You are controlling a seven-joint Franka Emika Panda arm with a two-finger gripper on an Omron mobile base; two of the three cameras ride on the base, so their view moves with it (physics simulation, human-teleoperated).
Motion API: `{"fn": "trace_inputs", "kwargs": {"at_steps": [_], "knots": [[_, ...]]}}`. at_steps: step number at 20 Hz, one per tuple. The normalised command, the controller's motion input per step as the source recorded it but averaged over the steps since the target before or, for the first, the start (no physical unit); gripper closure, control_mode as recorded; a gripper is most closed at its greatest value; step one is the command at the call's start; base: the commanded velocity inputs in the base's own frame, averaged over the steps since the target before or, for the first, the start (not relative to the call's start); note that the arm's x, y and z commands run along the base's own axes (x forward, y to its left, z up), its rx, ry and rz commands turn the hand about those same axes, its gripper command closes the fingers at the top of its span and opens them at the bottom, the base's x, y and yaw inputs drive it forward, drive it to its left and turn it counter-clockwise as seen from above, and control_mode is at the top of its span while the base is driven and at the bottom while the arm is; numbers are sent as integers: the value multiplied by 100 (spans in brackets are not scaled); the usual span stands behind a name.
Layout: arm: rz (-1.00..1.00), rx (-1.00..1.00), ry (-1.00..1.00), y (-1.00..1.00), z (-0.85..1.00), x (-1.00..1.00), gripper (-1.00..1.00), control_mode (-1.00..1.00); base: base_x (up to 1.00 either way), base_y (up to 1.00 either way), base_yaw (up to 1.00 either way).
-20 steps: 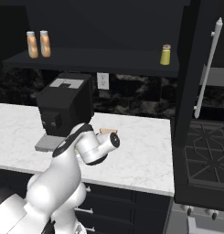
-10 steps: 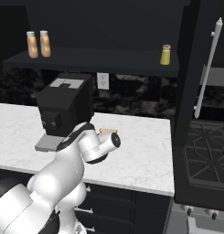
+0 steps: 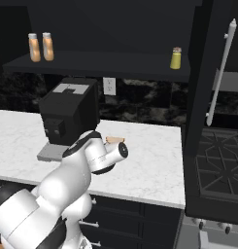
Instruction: Put the shaker and condiment bottle from the counter next to their counterparts in the cabinet.
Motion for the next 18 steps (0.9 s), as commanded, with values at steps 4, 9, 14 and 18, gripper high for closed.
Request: {"fn": "trace_inputs", "kwargs": {"at_steps": [4, 9, 14, 18], "knots": [[0, 0, 0, 4, -8, 5, -100, -100, 0, 0, 0], [0, 0, 0, 0, -6, 5, -100, -100, 0, 0, 0], [0, 0, 0, 2, -8, 8, -100, -100, 0, 0, 0], [0, 0, 0, 6, -6, 11, -100, -100, 0, 0, 0]]}}
